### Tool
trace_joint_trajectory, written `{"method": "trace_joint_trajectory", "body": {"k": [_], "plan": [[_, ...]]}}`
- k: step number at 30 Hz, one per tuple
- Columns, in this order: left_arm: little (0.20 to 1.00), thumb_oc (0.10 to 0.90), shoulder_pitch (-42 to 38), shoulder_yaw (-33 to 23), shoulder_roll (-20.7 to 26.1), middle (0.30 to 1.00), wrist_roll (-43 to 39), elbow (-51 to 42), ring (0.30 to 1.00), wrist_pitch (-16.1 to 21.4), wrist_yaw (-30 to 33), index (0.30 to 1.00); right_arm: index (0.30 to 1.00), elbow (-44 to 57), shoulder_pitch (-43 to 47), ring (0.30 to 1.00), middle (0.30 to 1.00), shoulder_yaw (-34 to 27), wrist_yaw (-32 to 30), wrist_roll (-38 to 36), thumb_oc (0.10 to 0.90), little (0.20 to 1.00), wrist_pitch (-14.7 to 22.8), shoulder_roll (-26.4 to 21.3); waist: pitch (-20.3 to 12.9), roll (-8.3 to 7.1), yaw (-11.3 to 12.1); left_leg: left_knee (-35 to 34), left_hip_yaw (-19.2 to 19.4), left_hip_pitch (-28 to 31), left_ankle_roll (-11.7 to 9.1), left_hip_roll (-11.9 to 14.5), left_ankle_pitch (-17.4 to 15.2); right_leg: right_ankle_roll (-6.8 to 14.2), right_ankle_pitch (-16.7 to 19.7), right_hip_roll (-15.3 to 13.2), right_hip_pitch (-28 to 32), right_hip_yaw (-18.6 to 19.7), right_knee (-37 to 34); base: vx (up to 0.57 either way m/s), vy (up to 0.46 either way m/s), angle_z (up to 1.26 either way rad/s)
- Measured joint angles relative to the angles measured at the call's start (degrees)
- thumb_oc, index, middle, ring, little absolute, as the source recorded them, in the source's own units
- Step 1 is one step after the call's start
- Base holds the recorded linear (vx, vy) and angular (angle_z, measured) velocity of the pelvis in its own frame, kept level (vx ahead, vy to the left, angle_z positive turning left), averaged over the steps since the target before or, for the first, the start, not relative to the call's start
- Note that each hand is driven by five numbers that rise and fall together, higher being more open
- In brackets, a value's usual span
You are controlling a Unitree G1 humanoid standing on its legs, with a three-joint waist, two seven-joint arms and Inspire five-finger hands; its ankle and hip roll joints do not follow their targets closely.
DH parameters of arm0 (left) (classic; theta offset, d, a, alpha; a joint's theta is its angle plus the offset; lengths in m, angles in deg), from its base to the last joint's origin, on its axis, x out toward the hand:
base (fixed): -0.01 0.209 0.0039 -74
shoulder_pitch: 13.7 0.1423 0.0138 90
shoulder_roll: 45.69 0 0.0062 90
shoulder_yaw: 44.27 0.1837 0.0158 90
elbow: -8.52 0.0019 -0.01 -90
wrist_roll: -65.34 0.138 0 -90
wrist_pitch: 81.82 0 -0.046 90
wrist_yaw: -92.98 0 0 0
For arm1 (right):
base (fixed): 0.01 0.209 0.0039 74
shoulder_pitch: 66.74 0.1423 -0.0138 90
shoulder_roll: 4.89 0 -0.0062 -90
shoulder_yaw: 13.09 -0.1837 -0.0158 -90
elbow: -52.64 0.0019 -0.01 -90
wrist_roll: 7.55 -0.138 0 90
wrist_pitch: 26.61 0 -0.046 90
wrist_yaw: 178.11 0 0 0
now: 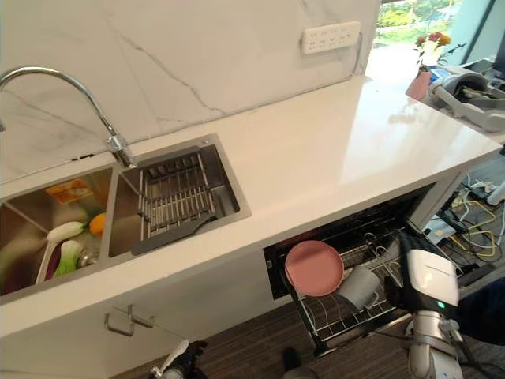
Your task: Place the dishes in the dishwasher.
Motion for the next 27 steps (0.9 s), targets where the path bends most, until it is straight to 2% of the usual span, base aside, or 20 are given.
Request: {"method": "trace_joint_trajectory", "body": {"k": [2, 3, 6, 8, 9, 12, 14, 16, 17, 22, 23, 25, 27], "plan": [[0.9, 0.8, 0.15, 0.61, -0.18, 0.9, -0.68, 0.01, 0.9, -0.68, 0.01, 0.9, 0.9, -2.35, 0.74, 0.9, 0.9, -4.28, -3.16, -13.0, 0.8, 0.9, 0.51, 4.5, -0.01, 0.05, -1.07, 0.0, 1.03, 0.04, 0.07, 0.0, -0.19, 0.07, 0.06, 0.08, -0.26, 0.61, 0.0, 0.04, 0.02, -0.19], [0.9, 0.8, 0.15, 0.61, -0.18, 0.9, -0.68, 0.01, 0.9, -0.68, 0.01, 0.9, 0.9, -2.35, 0.74, 0.9, 0.9, -4.28, -3.16, -13.0, 0.8, 0.9, 0.51, 4.5, -0.01, 0.05, -1.07, 0.0, 1.03, 0.04, 0.07, 0.0, -0.19, 0.07, 0.06, 0.08, -0.26, 0.61, 0.0, 0.02, 0.016, -0.14], [0.9, 0.8, 0.14, 1.0, -0.3, 0.9, -1.21, 0.34, 0.9, -1.23, 0.03, 0.9, 0.9, -4.81, 1.83, 0.9, 0.9, -9.16, -8.58, -26.03, 0.8, 0.9, 4.4, 10.46, -0.06, 0.09, -2.73, -0.01, 1.67, 0.3, 0.08, 0.0, -0.39, 0.07, 0.06, 0.2, -0.39, 1.07, 0.0, 0.01, 0.033, -0.12], [0.9, 0.8, -0.03, 1.52, -0.32, 0.9, -1.88, 0.45, 0.9, -1.52, 0.0, 0.9, 0.596, -10.45, 3.12, 0.596, 0.596, -9.22, -9.74, -35.49, 0.598, 0.596, 6.98, 11.61, -0.12, 0.17, -2.82, 0.0, 2.66, 0.31, 0.13, -0.11, -0.47, 0.3, 0.22, 0.23, -0.83, 1.66, 0.01, 0.02, 0.034, -0.22], [0.9, 0.8, 0.05, 2.6, -0.27, 0.9, -1.96, 0.29, 0.9, -1.83, -0.03, 0.9, 0.3, -11.06, 3.09, 0.3, 0.3, -9.15, -9.68, -40.21, 0.4, 0.3, 8.45, 12.53, -0.25, 0.38, -2.84, 0.0, 2.86, 0.22, 0.14, -0.13, -0.47, 0.33, 0.24, 0.23, -1.03, 1.84, 0.01, 0.01, 0.022, -0.11], [0.9, 0.8, 0.2, 3.28, -0.34, 0.9, -2.43, 0.19, 0.9, -1.93, -0.22, 0.9, 0.3, -16.4, 3.85, 0.3, 0.3, -8.51, -7.45, -49.91, 0.4, 0.3, 12.33, 14.02, -0.33, 0.51, -3.02, 0.0, 3.03, 0.27, 0.14, -0.21, -0.47, 0.34, 0.25, 0.24, -1.08, 2.02, 0.01, 0.0, 0.01, -0.03], [0.9, 0.8, -0.07, 3.29, -0.1, 0.9, -2.78, 0.35, 0.9, -1.95, -0.46, 0.9, 0.3, -25.17, 7.31, 0.3, 0.3, -7.91, -4.41, -56.07, 0.4, 0.3, 14.64, 13.8, -0.44, 0.29, -2.97, 0.0, 3.23, 0.33, 0.14, -0.28, -0.47, 0.36, 0.27, 0.26, -1.11, 2.17, 0.01, -0.01, 0.013, -0.07], [0.9, 0.8, -0.13, 3.27, 0.03, 0.9, -2.95, 0.3, 0.9, -2.06, -0.96, 0.9, 0.3, -27.6, 9.11, 0.3, 0.3, -6.61, -1.66, -62.33, 0.4, 0.3, 14.62, 13.82, -0.47, 0.4, -2.92, 0.0, 4.12, 0.3, 0.17, -0.35, -0.49, 0.43, 0.32, 0.27, -1.5, 2.7, 0.01, -0.01, 0.009, -0.21], [0.9, 0.8, -0.08, 3.27, 0.12, 0.9, -3.03, 0.3, 0.9, -2.33, -1.5, 0.9, 0.3, -27.58, 9.36, 0.3, 0.3, -4.73, 1.87, -65.5, 0.4, 0.3, 14.78, 13.93, -0.56, 0.57, -2.97, 0.0, 4.69, 0.35, 0.25, -0.38, -0.55, 0.6, 0.43, 0.29, -1.69, 3.11, 0.01, -0.01, -0.001, -0.21], [0.9, 0.8, 0.1, 3.18, 0.38, 0.9, -3.44, 0.19, 0.9, -2.32, -2.41, 0.9, 0.3, -27.58, 11.8, 0.3, 0.3, 0.08, 10.72, -72.91, 0.4, 0.3, 15.68, 14.09, -0.71, 0.66, -2.36, -0.01, 5.22, 0.45, 0.3, -0.4, -0.57, 0.6, 0.43, 0.3, -1.67, 3.25, 0.01, -0.01, -0.005, -0.07], [0.9, 0.8, 0.1, 3.18, 0.38, 0.9, -3.44, 0.19, 0.9, -2.32, -2.41, 0.9, 0.3, -27.58, 11.8, 0.3, 0.3, 0.08, 10.72, -72.91, 0.4, 0.3, 15.68, 14.09, -0.71, 0.66, -2.36, -0.01, 5.22, 0.45, 0.3, -0.4, -0.57, 0.6, 0.43, 0.3, -1.67, 3.25, 0.01, 0.0, 0.0, 0.0], [0.9, 0.8, 0.22, 3.22, 1.25, 0.9, -3.78, -0.35, 0.9, -2.23, -3.31, 0.9, 0.3, -27.78, 15.4, 0.3, 0.3, 2.09, 12.81, -77.92, 0.4, 0.3, 15.98, 13.95, -0.82, 0.66, -1.87, 0.0, 5.25, 0.5, 0.31, -0.38, -0.55, 0.64, 0.49, 0.3, -1.52, 3.2, 0.01, -0.01, -0.019, 0.0], [0.9, 0.8, 0.21, 3.14, 2.14, 0.9, -3.86, -0.23, 0.9, -2.24, -3.58, 0.9, 0.3, -29.58, 17.08, 0.3, 0.3, 3.68, 14.75, -81.47, 0.4, 0.3, 15.87, 12.5, -0.94, 0.56, -0.33, 0.0, 5.5, 0.37, 0.34, -0.24, -0.54, 0.66, 0.51, 0.28, -1.45, 2.76, 0.01, -0.02, -0.051, -0.04]]}}
